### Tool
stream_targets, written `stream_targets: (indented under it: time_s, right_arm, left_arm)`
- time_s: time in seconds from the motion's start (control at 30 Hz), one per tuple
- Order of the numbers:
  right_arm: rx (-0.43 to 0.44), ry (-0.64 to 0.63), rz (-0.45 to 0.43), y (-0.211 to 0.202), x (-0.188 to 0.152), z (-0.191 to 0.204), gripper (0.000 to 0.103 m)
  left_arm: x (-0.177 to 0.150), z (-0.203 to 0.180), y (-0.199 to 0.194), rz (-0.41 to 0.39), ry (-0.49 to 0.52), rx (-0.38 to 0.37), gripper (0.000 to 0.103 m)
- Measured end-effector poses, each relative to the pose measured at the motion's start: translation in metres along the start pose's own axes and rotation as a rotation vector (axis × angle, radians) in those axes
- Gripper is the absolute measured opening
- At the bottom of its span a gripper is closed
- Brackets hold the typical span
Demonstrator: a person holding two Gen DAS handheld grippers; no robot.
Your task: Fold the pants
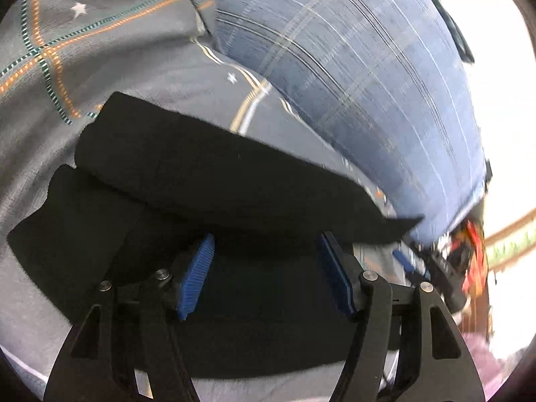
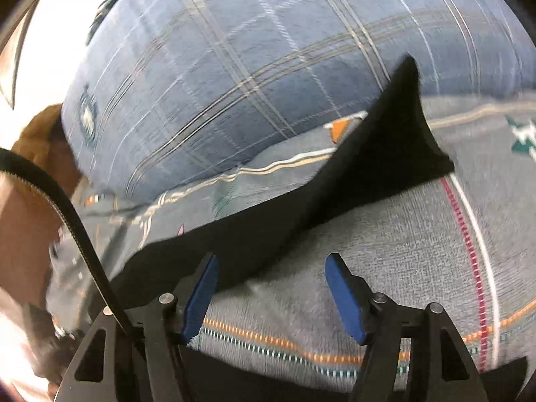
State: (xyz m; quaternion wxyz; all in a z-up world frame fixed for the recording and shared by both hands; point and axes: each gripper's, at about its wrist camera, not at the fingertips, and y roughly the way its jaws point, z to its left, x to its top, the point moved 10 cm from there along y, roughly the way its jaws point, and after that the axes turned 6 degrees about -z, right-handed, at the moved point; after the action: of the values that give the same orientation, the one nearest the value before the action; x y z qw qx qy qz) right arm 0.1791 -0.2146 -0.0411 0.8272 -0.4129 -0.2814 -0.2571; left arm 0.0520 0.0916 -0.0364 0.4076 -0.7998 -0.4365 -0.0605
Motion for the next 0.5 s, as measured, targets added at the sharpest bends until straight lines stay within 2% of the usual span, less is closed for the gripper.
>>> stream_targets:
  time_s: [0.13, 0.17, 0.27, 0.37, 0.4, 0.43, 0.47, 0.5]
  right_arm:
    - [0.026, 0.055, -0.043, 0.006, 0.013, -0.008, 0.064]
    - [0.034, 0.069, -0.053, 0.008, 0.017, -0.009, 0.065]
    - [0.054, 0.132, -0.079, 0.016, 0.033, -0.017, 0.076]
    - [0.048, 0.155, -0.061, 0.032, 0.041, -0.024, 0.073]
    - [0.049, 0.142, -0.055, 0.036, 0.042, -0.024, 0.051]
    - [0.034, 0.114, -0.059, 0.039, 0.044, -0.025, 0.035]
    - [0.039, 0.109, -0.047, 0.041, 0.043, -0.026, 0.015]
    - [0.072, 0.13, -0.025, 0.044, 0.04, -0.025, 0.012]
  left_arm:
    - [0.01, -0.002, 0.014, -0.02, -0.085, -0.004, 0.064]
    - [0.013, -0.003, 0.017, -0.028, -0.087, 0.001, 0.064]
    - [0.016, -0.008, 0.029, -0.034, -0.053, 0.039, 0.064]
    - [0.016, -0.006, 0.037, -0.037, -0.06, 0.045, 0.064]
    - [0.017, -0.006, 0.037, -0.039, -0.06, 0.031, 0.064]
    - [0.017, -0.006, 0.038, -0.041, -0.056, 0.031, 0.055]
    - [0.018, -0.004, 0.038, -0.042, -0.044, 0.043, 0.032]
    - [0.02, -0.003, 0.038, -0.041, -0.014, 0.062, 0.019]
